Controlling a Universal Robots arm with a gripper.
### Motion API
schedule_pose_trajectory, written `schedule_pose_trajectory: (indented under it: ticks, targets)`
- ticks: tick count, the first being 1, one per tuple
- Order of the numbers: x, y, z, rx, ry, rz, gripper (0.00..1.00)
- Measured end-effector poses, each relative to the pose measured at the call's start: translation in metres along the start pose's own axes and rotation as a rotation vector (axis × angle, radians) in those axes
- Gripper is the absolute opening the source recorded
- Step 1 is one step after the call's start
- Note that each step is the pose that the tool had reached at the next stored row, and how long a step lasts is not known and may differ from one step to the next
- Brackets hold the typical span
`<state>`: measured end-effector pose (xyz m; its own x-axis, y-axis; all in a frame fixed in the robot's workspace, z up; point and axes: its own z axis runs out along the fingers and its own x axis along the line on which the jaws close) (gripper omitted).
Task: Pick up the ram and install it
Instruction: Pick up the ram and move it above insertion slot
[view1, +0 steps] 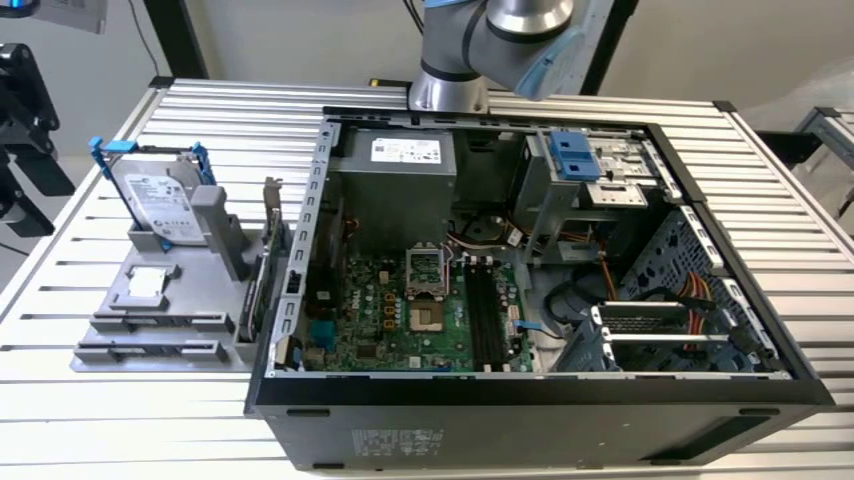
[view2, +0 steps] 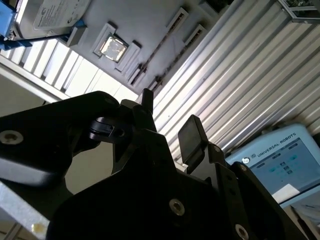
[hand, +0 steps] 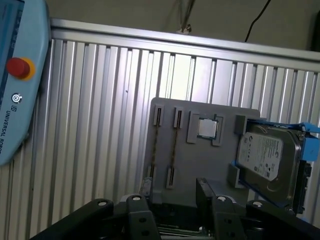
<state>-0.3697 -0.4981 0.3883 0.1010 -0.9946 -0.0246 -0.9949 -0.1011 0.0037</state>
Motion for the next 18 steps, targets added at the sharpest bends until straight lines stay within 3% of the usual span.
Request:
schedule_pose_trajectory:
  ticks: [18]
  targets:
    - [0.0003,-0.0004,0.0092,-0.0002,0.0017,0.002,1.0]
